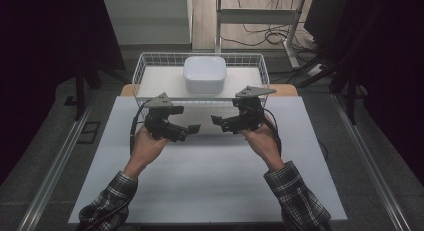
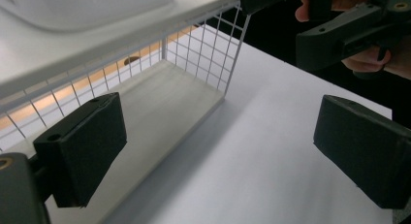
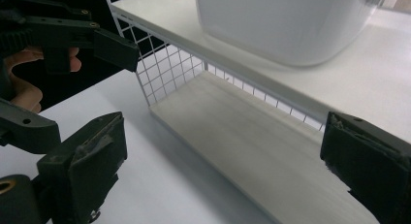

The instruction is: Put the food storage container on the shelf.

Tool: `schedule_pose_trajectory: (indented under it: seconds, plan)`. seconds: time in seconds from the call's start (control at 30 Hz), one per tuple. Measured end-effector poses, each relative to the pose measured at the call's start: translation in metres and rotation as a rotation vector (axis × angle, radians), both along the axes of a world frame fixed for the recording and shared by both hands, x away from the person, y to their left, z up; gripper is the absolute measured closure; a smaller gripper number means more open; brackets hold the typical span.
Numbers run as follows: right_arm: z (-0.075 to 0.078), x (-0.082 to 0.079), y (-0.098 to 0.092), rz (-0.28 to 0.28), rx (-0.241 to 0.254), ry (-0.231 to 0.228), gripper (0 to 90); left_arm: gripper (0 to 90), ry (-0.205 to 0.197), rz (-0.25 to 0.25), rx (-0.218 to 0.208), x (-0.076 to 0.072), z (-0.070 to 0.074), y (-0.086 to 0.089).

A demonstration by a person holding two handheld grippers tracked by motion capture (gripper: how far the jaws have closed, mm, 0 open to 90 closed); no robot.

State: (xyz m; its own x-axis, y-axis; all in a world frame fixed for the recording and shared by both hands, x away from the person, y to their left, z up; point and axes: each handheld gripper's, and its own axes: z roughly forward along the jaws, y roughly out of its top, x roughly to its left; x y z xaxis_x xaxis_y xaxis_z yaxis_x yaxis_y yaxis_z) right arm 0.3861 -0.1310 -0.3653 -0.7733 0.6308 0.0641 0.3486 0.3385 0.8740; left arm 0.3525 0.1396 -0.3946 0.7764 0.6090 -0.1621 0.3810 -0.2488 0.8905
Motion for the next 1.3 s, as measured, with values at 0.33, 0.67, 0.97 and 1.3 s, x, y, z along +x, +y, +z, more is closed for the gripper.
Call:
schedule_pose_trajectory:
  seconds: [0.33,0.67,0.97,1.3]
  plan:
    - [-0.022,-0.010,-0.005,0.014,-0.030,0.003,0.0,4.0,0.013,-0.002,0.015,-0.010,-0.020,-0.001]
    - [-0.043,-0.019,-0.008,0.022,-0.038,0.015,0.0,4.0,0.048,0.004,0.013,-0.017,-0.045,0.001]
    - [-0.056,-0.022,-0.009,0.008,-0.077,0.020,0.0,3.9,0.078,-0.003,0.041,-0.021,-0.060,0.000]
    - [-0.063,-0.035,-0.021,-0.001,-0.090,0.021,0.0,3.5,0.073,-0.016,0.044,-0.036,-0.064,0.004]
